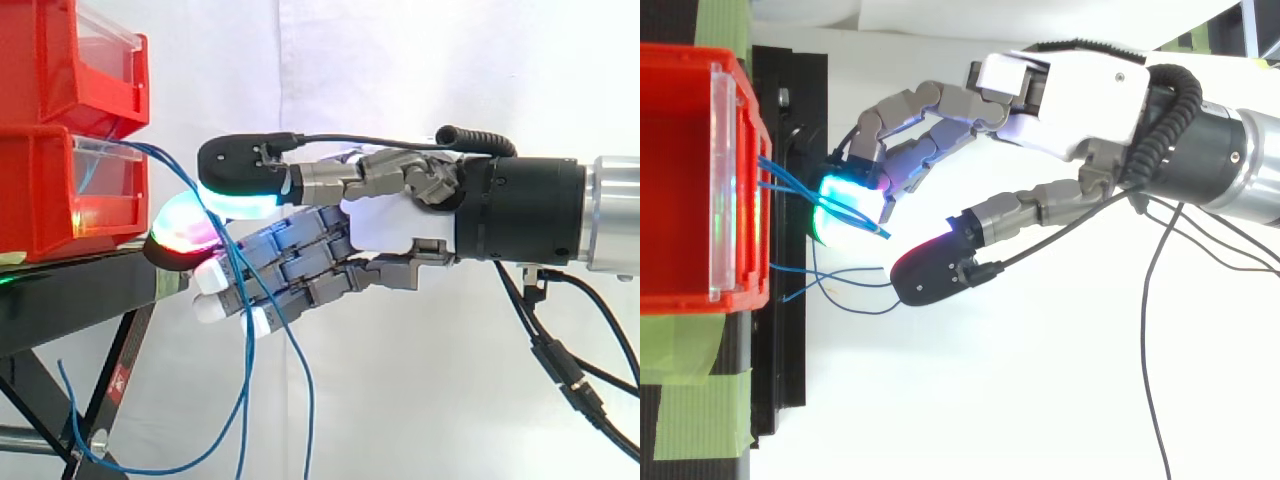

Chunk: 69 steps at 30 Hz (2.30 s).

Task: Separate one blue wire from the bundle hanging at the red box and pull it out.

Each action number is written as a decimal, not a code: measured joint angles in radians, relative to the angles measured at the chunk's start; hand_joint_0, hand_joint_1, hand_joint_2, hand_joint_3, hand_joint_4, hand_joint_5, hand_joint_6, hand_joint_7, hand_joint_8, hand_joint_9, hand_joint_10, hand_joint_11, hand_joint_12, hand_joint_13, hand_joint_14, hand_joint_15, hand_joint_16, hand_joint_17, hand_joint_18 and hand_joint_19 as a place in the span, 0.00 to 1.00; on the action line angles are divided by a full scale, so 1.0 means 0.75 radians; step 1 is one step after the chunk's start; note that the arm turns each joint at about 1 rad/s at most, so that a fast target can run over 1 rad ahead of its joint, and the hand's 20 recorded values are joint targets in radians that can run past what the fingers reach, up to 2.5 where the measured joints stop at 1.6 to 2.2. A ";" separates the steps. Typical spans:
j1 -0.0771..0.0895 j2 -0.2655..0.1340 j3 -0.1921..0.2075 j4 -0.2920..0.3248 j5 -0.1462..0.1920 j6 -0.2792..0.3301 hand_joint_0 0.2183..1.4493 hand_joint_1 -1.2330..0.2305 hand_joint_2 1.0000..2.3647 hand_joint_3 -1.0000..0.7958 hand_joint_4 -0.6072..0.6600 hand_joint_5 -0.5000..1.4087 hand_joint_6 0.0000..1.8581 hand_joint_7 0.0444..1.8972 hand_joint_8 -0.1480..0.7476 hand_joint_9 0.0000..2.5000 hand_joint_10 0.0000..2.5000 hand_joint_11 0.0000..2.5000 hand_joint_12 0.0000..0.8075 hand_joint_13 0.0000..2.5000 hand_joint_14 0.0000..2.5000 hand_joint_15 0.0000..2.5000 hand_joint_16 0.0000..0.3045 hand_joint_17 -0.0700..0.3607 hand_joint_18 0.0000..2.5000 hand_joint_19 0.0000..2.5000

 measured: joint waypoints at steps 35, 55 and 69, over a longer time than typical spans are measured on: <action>-0.005 0.059 0.001 -0.059 -0.004 0.000 0.31 0.36 0.01 0.55 0.60 0.17 0.50 0.42 0.66 0.39 0.00 0.31 0.65 0.34 0.01 0.22 0.23 0.52 0.35 0.19; 0.005 0.105 0.002 -0.190 0.004 0.046 0.32 0.37 0.01 0.54 0.62 0.17 0.49 0.43 0.64 0.36 0.00 0.30 0.64 0.54 0.01 0.38 0.19 0.46 0.38 0.18; 0.012 0.105 0.001 -0.239 0.004 0.091 0.32 0.37 0.01 0.53 0.62 0.17 0.49 0.43 0.64 0.36 0.00 0.30 0.55 0.61 0.00 0.53 0.19 0.47 0.38 0.21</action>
